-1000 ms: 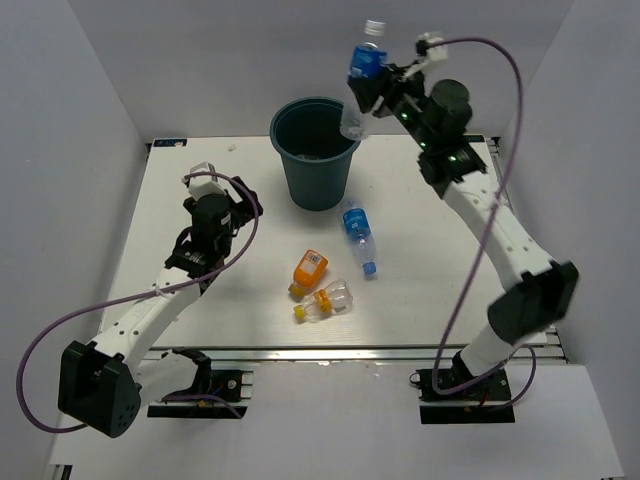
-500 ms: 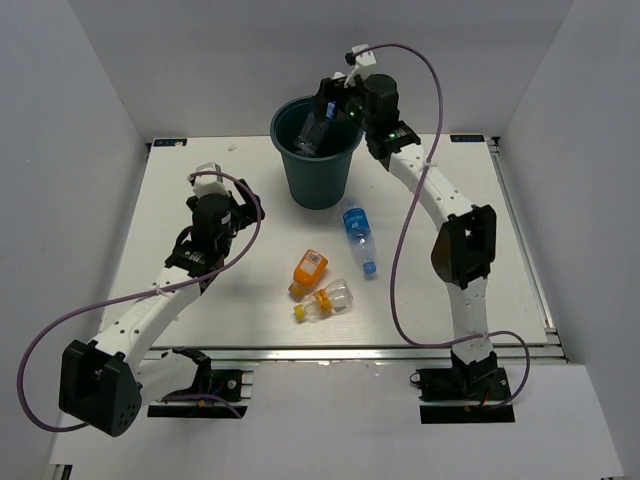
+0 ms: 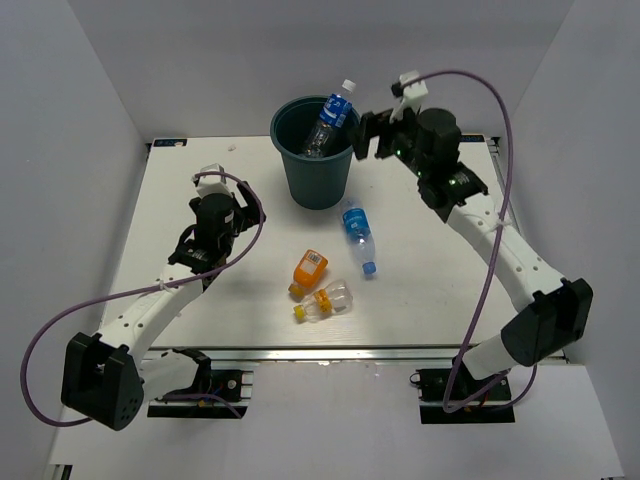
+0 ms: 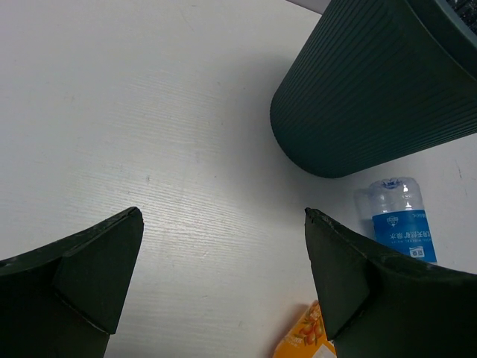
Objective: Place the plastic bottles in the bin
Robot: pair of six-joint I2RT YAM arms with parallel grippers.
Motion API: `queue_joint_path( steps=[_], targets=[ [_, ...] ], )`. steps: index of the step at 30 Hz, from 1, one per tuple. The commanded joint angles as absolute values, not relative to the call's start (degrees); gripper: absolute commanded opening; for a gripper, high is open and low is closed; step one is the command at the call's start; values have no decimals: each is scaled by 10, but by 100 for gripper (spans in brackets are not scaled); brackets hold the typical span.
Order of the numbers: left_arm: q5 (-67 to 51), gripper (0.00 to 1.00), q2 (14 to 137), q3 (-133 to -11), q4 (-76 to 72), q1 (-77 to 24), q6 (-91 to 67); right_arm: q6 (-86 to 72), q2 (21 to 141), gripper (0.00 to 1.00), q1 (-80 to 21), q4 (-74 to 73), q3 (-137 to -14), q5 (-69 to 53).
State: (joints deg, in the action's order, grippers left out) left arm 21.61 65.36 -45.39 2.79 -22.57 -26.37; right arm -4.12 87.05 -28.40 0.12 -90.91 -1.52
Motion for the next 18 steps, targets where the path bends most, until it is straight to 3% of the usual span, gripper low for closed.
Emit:
queue_joint_path(
  steps=[1,7,18],
  targets=[
    [216,98,650,-475,31,-221,-259,-46,849,89,-287,-25,-789,25],
    [214,98,650,-475,32,-221,-259,-97,801,89,-287,-7,-660,3],
    [213,98,653,-477,39,-220,-265,-153,966,89,-291,1,-655,-4]
  ],
)
